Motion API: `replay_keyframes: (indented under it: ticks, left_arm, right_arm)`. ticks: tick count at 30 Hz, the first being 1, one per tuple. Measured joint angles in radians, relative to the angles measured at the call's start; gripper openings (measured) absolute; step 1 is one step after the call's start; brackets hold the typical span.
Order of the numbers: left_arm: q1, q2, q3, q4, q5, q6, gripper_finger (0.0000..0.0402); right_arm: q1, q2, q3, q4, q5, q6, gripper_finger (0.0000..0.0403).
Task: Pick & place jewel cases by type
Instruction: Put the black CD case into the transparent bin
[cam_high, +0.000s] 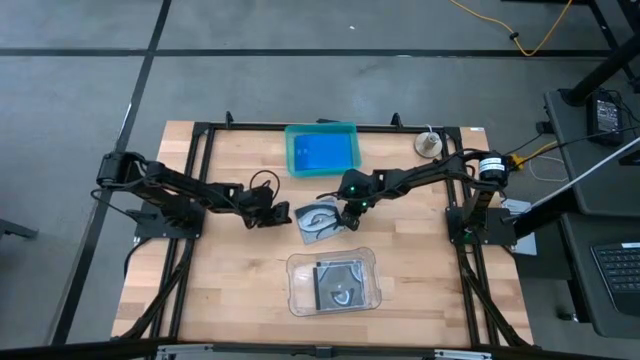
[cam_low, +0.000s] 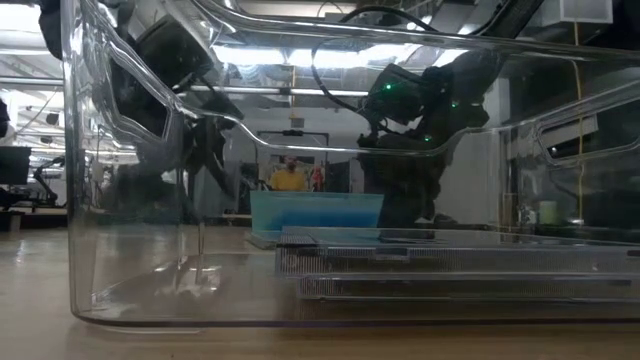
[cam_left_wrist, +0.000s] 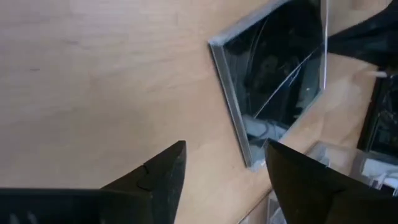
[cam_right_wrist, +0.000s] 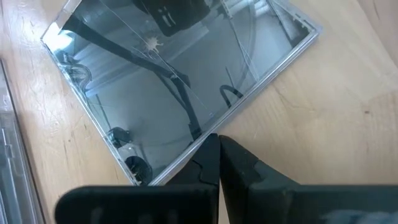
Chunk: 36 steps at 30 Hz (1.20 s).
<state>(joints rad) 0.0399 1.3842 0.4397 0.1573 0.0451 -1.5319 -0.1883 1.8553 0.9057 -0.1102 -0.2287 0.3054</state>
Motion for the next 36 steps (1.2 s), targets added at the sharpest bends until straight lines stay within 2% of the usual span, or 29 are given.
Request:
replay_keyframes:
  ticks: [6,16,20,36]
  left_arm:
    - [0.0,0.057,0.0,0.015,-0.013,-0.022,0.0225]
    - [0.001,0.277,0.062,0.26,0.049,-0.041,0.0224]
    - [-0.001,0.342,0.105,0.305,0.071,-0.038,0.0224]
    - [0.027,0.359,0.123,0.32,0.033,-0.004,0.0224]
  right_arm:
    - [-0.003,0.001,-0.001,0.038,-0.001,0.003,0.0007]
    - [-0.039,0.004,-0.001,0.066,-0.013,0.026,0.0007]
    - [-0.044,0.001,-0.001,0.055,0.006,0.028,0.0007]
    - [-0.041,0.001,0.001,0.048,-0.003,0.048,0.0007]
